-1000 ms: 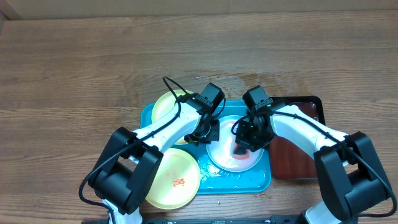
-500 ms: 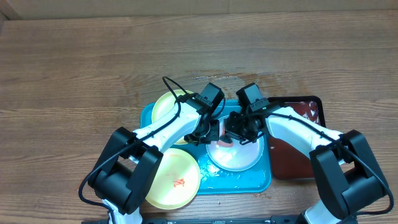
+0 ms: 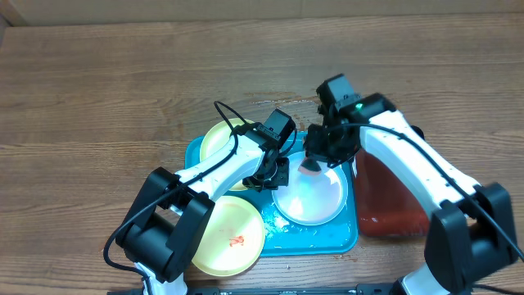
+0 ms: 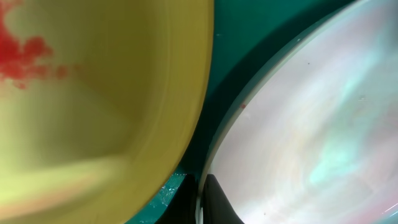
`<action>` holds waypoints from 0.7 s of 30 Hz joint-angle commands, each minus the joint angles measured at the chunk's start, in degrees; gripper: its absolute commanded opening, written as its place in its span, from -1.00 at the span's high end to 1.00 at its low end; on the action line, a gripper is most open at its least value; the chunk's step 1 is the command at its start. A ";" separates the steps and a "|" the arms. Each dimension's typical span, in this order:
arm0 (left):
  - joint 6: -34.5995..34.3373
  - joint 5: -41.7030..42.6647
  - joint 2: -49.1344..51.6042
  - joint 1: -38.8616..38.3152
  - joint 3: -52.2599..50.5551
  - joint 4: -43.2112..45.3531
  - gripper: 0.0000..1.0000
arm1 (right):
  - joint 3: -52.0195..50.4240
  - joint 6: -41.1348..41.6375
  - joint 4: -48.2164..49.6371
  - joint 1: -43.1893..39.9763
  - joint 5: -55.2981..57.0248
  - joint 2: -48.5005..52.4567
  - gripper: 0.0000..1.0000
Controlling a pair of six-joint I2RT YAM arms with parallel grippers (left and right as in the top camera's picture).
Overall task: Clean dirty plates on tray and stack at the side
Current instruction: 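Place the sponge back on the dark tray and release it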
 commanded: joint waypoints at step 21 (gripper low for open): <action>-0.31 2.75 0.50 -0.63 0.13 0.44 0.92 | -9.51 8.76 -10.80 -25.59 18.56 -4.17 0.92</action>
